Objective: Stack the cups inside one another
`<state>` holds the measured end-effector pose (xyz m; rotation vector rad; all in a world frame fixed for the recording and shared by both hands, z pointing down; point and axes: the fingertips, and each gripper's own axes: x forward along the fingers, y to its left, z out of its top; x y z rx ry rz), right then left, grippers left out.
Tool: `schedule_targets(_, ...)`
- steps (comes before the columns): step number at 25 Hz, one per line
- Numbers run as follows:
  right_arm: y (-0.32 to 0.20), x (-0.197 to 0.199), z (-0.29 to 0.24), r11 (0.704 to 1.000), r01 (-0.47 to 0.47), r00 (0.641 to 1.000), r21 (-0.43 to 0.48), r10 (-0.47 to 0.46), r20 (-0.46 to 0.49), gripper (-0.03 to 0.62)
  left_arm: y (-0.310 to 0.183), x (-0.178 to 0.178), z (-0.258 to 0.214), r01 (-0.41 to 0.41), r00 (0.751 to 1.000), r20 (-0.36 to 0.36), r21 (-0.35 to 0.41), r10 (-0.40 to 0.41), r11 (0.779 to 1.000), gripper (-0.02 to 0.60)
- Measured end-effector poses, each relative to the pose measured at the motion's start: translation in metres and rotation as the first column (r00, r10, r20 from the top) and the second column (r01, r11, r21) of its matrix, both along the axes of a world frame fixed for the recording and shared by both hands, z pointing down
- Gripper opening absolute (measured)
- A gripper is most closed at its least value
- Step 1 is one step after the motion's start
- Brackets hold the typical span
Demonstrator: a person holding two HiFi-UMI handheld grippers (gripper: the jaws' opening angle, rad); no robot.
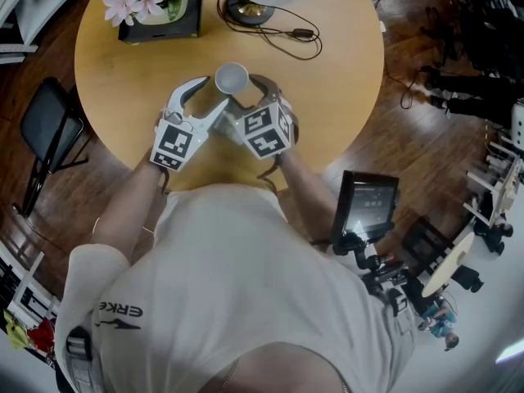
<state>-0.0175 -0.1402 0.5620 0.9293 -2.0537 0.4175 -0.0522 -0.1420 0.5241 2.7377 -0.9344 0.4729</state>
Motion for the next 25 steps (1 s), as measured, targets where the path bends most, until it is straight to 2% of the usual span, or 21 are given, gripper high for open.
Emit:
schedule_targets(9,0.007,0.007,-0.006,1.0,-0.021,1.0,0.007,0.021,0.007,0.284,0.002,-0.004,-0.005,0.006,1.0,0.014,0.023,-0.006,1.0,0.235)
schedule_targets(13,0.014,0.014,-0.026,0.997,-0.066,0.997,0.05,0.064,0.046,0.272,0.01,-0.004,-0.019,0.018,1.0,0.014,0.055,-0.019,0.998,0.218)
schedule_targets(16,0.018,0.018,-0.05,0.987,-0.118,0.988,0.11,0.107,0.108,0.232,0.015,-0.002,-0.036,0.029,1.0,0.005,0.104,-0.03,0.994,0.185)
schedule_targets(18,0.023,0.021,-0.068,0.973,-0.163,0.979,0.165,0.14,0.146,0.166,0.019,-0.001,-0.05,0.043,0.999,-0.005,0.143,-0.043,0.989,0.147)
schedule_targets(21,0.034,0.027,-0.094,0.944,-0.22,0.966,0.247,0.175,0.19,0.09,0.028,0.0,-0.073,0.071,0.997,-0.021,0.208,-0.068,0.976,0.07)
schedule_targets(25,0.051,0.033,-0.124,0.898,-0.286,0.945,0.335,0.207,0.252,0.016,0.041,0.002,-0.097,0.094,0.996,-0.025,0.283,-0.091,0.954,0.006)
